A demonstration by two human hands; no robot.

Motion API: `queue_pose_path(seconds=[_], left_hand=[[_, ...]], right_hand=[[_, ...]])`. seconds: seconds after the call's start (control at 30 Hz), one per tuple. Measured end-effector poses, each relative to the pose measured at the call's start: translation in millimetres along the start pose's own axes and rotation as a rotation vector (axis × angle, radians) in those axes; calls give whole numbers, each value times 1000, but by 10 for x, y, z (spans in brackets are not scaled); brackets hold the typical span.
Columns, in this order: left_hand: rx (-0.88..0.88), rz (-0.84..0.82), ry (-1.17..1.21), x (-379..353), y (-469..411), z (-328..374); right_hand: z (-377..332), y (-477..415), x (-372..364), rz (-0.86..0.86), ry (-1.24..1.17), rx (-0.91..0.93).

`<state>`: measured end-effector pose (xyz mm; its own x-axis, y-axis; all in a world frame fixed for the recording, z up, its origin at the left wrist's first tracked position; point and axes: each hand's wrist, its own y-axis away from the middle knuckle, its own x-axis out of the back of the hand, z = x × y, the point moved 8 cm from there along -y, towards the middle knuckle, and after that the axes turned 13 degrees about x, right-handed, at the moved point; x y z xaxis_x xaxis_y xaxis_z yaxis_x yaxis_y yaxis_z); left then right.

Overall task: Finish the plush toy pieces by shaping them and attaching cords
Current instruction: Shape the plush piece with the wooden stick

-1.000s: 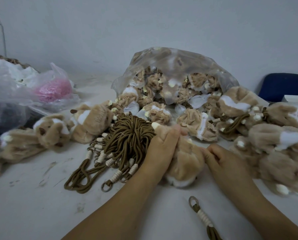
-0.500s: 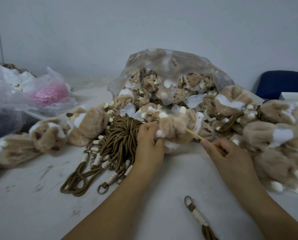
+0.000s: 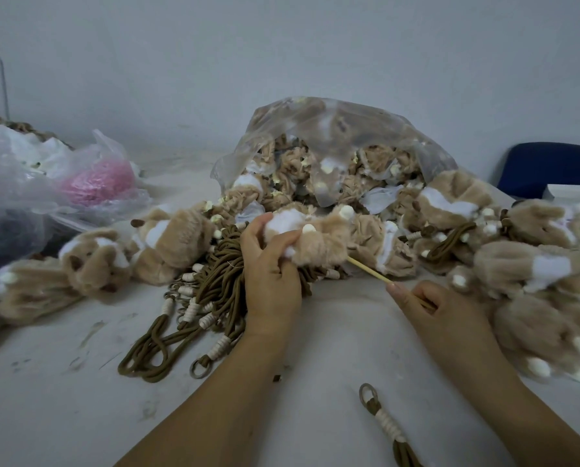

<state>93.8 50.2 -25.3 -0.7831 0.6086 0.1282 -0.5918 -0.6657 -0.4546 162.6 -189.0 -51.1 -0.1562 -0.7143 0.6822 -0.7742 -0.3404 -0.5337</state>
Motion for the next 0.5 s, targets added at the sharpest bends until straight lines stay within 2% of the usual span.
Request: queue_pose_path(seconds=[0.13,0.3,0.5], left_hand=[[22,-13,33,-19,-4,-20],[176,-128,289,-106,8,-95],[93,3,192,41,-24,-99]], right_hand=[[-76,4,41,10,-41,44],[-213,20,-101,-170,-40,144],[-52,6,-6,-128,38,25]])
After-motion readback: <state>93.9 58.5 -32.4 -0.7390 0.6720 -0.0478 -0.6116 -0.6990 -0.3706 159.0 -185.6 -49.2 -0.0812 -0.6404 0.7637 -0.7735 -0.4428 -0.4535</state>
